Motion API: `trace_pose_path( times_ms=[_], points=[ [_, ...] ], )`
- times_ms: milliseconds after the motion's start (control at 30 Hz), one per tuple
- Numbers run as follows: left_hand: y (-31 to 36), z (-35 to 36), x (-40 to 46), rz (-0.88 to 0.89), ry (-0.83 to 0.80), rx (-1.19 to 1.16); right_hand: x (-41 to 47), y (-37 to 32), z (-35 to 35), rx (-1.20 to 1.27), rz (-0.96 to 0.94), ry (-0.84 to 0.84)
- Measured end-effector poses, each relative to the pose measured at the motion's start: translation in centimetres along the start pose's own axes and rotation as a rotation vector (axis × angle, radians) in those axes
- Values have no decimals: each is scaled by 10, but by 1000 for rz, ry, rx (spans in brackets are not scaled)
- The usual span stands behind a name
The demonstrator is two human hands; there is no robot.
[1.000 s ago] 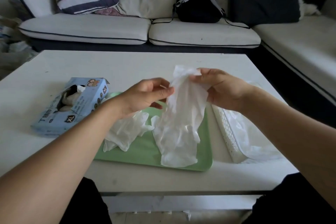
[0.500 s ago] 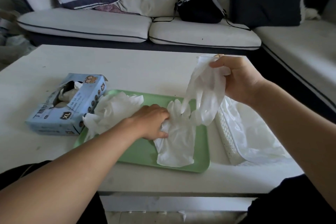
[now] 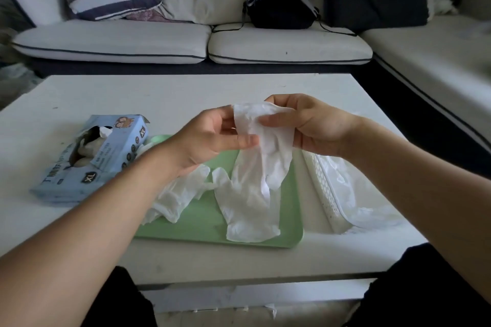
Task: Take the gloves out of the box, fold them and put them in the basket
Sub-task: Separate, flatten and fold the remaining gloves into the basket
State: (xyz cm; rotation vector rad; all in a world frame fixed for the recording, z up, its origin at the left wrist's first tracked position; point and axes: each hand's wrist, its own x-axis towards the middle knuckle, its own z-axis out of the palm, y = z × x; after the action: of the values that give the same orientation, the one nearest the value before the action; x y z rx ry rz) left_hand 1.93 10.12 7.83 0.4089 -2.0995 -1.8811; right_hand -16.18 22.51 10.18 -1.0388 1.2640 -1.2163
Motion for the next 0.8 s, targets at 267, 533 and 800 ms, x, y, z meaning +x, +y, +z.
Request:
trace_pose_path(
  times_ms=[267, 533, 800],
  points=[
    [0, -14, 0, 14, 231, 107, -2, -1, -1, -175, 115, 111],
    [-15, -14, 8, -260, 187, 289, 16, 27, 0, -130, 247, 150],
    [-10, -14, 35, 339, 593, 517, 29, 4, -5, -461, -380, 575]
  ],
)
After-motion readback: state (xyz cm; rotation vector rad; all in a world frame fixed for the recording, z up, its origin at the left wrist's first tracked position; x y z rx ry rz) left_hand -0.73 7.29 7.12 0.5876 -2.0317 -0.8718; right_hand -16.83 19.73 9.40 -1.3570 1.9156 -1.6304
